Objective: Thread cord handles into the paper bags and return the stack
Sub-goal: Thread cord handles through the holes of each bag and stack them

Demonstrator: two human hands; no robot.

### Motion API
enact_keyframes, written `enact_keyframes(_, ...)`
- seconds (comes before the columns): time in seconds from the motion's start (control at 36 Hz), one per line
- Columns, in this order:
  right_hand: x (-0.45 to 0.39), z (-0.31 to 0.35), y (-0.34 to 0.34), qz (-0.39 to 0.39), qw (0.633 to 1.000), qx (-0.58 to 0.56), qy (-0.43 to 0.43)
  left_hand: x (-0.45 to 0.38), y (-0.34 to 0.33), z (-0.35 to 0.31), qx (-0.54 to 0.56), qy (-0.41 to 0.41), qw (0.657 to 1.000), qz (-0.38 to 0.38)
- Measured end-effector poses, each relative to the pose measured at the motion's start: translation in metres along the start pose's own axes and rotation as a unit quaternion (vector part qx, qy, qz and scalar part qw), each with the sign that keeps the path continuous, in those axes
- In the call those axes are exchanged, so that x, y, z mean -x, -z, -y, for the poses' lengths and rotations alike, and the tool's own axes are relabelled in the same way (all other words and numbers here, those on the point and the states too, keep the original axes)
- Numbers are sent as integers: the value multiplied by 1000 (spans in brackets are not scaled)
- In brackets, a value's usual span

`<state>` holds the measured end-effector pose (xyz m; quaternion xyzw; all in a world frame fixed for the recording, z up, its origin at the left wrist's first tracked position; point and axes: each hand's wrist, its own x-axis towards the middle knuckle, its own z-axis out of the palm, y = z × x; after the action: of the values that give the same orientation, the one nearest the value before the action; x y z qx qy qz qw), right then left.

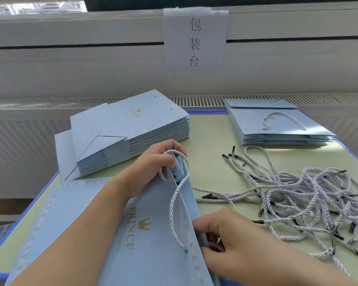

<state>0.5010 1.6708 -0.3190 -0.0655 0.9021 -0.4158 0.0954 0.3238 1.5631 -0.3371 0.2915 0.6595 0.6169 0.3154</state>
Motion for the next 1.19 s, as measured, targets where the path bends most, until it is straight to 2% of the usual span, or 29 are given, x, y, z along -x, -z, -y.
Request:
enact_keyframes(0.14, -2, 1, -6, -34, 998, 49, -13, 1, 2, 0, 14, 6, 1000, 0)
enact_keyframes(0.31, 0, 0, -14, -99, 994, 37, -27, 1, 4, -1, 21, 2, 1000, -4)
enact_keyframes(0.44, -1, 1, -11, -78, 997, 22, -17, 1, 5, 0, 27, 1, 1000, 1)
enact_keyframes(0.72, -6, -2, -6, -23, 992, 119, 24, 0, 7, 2, 36, -1, 999, 5)
enact_keyframes(0.83, -7, -3, -8, -36, 991, 123, 24, 0, 8, 2, 36, 1, 999, 4)
enact_keyframes(0.97, -4, 0, -13, -48, 996, 80, -17, 0, 8, 1, 30, -1, 1000, -1)
enact_keyframes(1.19, 0, -6, -17, -86, 994, 66, 6, 0, 9, 1, 36, -8, 999, 4)
